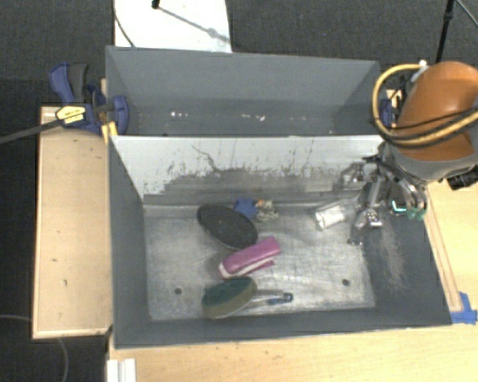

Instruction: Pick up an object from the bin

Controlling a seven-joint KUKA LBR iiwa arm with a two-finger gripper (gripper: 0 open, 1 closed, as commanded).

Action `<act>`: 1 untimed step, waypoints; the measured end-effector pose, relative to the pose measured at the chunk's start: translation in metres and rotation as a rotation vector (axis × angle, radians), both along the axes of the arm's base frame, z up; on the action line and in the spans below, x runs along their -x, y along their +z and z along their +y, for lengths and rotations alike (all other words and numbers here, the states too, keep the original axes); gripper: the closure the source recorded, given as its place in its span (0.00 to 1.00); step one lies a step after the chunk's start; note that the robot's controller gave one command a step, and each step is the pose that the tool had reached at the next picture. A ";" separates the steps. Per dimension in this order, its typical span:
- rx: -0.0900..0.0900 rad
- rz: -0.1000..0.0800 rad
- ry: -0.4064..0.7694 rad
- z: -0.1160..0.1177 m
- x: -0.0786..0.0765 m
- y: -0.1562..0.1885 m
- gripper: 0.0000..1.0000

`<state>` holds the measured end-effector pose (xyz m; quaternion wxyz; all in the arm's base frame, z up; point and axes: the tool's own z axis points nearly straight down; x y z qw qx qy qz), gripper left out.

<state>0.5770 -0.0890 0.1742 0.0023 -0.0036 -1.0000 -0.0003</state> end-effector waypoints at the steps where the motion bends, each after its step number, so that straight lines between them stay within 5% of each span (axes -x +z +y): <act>1: -0.004 -0.003 -0.012 0.090 -0.006 -0.035 0.00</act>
Offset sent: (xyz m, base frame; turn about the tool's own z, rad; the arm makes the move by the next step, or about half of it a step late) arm 0.0059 0.0833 -0.0337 0.0203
